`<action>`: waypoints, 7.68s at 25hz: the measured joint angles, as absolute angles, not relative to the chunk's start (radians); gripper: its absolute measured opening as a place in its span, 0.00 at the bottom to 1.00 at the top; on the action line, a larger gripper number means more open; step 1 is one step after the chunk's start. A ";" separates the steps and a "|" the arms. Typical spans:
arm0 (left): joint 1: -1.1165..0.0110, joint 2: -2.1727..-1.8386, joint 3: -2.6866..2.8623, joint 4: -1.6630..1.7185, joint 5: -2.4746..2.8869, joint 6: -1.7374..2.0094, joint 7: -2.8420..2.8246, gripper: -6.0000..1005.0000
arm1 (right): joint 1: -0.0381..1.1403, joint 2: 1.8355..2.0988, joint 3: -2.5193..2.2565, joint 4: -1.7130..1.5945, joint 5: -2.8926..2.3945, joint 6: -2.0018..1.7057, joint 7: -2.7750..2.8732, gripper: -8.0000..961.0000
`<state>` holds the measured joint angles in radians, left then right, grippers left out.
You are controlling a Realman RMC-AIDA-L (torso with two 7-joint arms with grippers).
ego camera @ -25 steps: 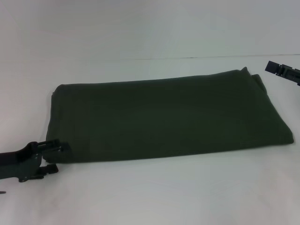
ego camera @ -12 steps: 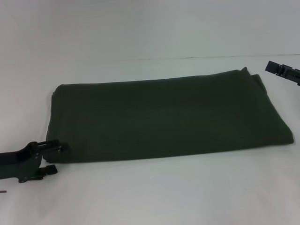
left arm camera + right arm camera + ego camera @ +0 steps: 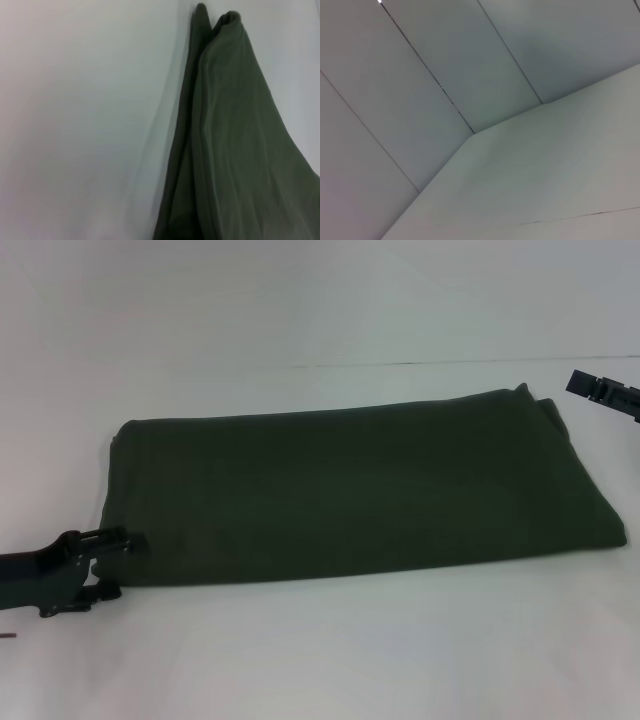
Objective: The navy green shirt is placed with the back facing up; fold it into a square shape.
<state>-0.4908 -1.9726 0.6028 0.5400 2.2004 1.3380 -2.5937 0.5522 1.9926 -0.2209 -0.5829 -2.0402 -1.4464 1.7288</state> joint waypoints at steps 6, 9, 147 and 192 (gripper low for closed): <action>-0.504 -1.973 0.603 0.540 2.202 1.331 -2.594 0.88 | 0.550 1.993 -0.221 -0.583 -2.040 -1.447 1.729 0.96; -0.513 -1.971 0.603 0.545 2.203 1.326 -2.593 0.88 | 0.549 1.993 -0.221 -0.583 -2.040 -1.448 1.729 0.96; -0.276 -1.884 0.174 0.639 2.159 1.495 -2.237 0.04 | 0.585 2.042 -0.231 -0.569 -1.991 -1.417 1.703 0.96; -0.637 -2.158 0.230 0.277 1.882 1.427 -1.839 0.80 | 0.507 1.912 -0.373 -0.582 -1.986 -1.471 1.895 0.96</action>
<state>-0.6370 -2.1579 0.2300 0.2772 1.8816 1.4273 -1.8386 0.5068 1.9119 -0.3733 -0.5822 -1.9865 -1.4711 1.8949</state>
